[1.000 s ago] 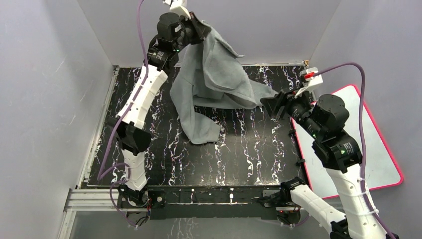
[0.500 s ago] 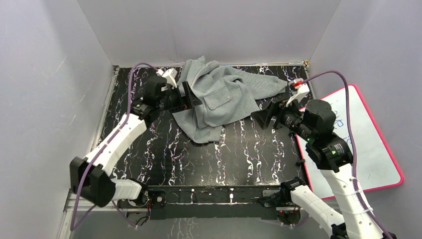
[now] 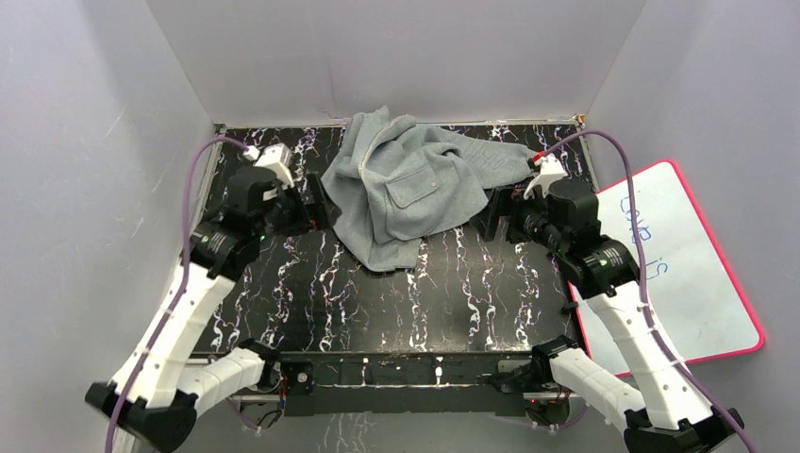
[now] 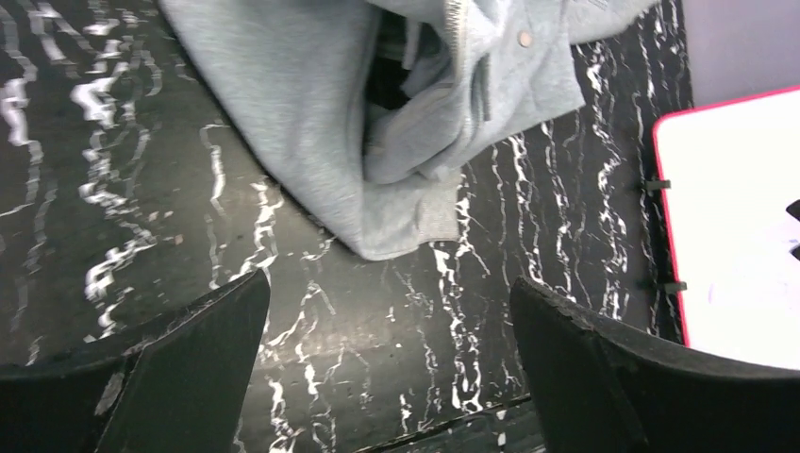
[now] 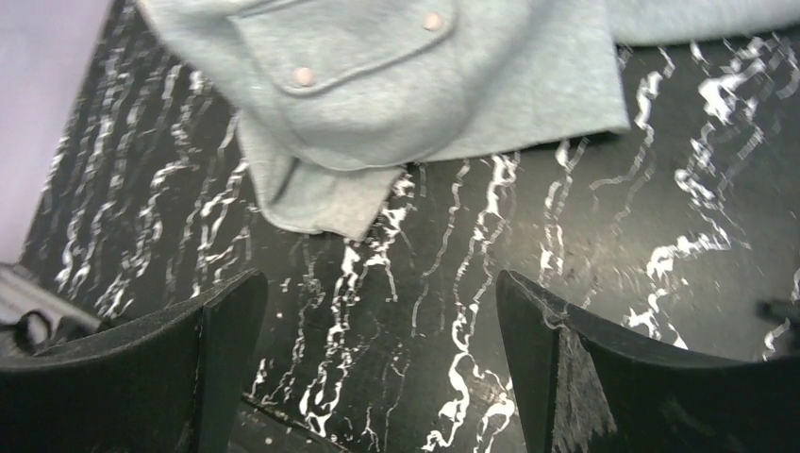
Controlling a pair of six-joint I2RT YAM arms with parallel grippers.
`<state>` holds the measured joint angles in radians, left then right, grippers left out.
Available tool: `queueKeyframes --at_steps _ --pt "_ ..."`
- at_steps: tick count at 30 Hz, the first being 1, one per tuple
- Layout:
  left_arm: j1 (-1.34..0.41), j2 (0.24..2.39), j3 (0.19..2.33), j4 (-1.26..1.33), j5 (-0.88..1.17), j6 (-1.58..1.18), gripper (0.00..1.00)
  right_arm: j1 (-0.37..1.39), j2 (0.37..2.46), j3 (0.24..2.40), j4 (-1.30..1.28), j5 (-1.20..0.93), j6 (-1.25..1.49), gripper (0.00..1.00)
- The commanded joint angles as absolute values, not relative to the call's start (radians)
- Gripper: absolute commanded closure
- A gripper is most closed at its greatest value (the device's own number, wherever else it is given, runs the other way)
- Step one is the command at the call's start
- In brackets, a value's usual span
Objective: Zip up the jacket
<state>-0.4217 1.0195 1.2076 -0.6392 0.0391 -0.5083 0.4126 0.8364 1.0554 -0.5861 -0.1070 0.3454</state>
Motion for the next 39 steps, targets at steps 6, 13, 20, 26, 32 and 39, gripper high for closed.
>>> queueKeyframes --at_steps 6,13,20,26,32,39 --pt "-0.417 0.764 1.17 -0.795 -0.182 -0.454 0.02 0.413 0.839 0.995 -0.599 0.231 0.528 0.02" --pt "-0.418 0.638 1.1 -0.828 -0.158 -0.42 0.02 0.413 0.845 0.968 -0.69 0.378 0.651 0.01" --pt "-0.417 0.527 0.959 -0.736 -0.124 -0.404 0.02 0.413 0.777 0.818 -0.607 0.394 0.642 0.01" --pt "-0.418 0.505 0.82 -0.492 -0.167 -0.261 0.02 0.413 0.741 0.685 -0.429 0.462 0.543 0.02" --pt "-0.417 0.685 0.698 -0.327 -0.412 -0.137 0.02 0.412 0.811 0.615 -0.243 0.594 0.385 0.01" --pt "-0.397 0.936 0.566 0.023 -0.47 0.063 0.02 0.409 0.867 0.411 0.14 0.72 0.121 0.02"
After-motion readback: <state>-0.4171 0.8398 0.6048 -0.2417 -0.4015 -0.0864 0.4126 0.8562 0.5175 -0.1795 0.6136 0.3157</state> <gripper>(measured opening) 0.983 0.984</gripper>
